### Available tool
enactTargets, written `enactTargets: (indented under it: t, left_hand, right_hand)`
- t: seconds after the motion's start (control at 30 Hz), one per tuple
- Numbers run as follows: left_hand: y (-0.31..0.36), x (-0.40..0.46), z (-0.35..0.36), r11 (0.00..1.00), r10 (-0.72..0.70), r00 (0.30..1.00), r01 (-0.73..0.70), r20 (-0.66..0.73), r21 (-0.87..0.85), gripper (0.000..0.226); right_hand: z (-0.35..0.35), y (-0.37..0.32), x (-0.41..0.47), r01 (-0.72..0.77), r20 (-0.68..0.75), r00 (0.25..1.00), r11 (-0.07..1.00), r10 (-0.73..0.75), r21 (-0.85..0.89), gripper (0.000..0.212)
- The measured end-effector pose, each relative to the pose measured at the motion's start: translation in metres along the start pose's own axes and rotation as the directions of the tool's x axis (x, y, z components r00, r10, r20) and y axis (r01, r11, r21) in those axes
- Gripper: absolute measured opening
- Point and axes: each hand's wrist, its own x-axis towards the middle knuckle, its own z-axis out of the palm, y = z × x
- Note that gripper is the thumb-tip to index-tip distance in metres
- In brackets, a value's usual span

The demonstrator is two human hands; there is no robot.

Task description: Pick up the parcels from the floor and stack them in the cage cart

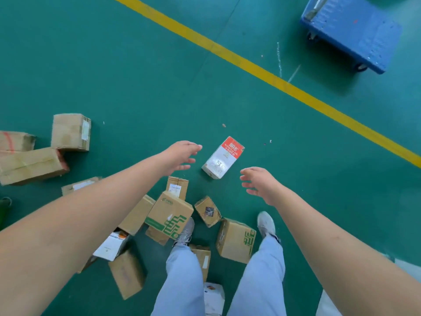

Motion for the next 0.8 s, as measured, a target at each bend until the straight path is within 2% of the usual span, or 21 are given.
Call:
enactTargets:
  t: [0.17,0.33,0.47,0.57,0.67,0.8]
  left_hand:
    - [-0.018,0.065,0.011,0.990,-0.090,0.993,0.081,-0.071,-0.115,0.032]
    - [-0.059,0.186,0.059,0.951,-0.228,0.965,0.192,-0.130,-0.243,0.041]
    - [-0.099,0.273,0.106,0.911,-0.330,0.932,0.272,-0.153,-0.309,0.030]
    - [-0.132,0.330,0.135,0.875,-0.398,0.908,0.335,-0.127,-0.351,0.044]
    - [-0.156,0.368,0.152,0.819,-0.444,0.891,0.360,-0.096,-0.448,0.058]
    - [-0.181,0.416,0.157,0.673,-0.495,0.869,0.375,-0.013,-0.637,0.067]
  right_hand:
    - [-0.013,-0.011,0.088,0.051,0.088,0.996,0.984,-0.036,-0.173,0.030]
    - [-0.031,0.007,0.229,0.077,0.177,0.984,0.928,-0.012,-0.364,0.033]
    - [-0.050,0.036,0.329,0.094,0.167,0.986,0.888,-0.019,-0.451,0.029]
    - [-0.058,0.056,0.396,0.086,0.130,0.991,0.872,-0.026,-0.481,0.035]
    - [-0.059,0.061,0.445,0.148,0.088,0.989,0.842,-0.119,-0.519,0.048]
    - [-0.052,0.055,0.506,0.240,0.055,0.965,0.783,-0.256,-0.573,0.064]
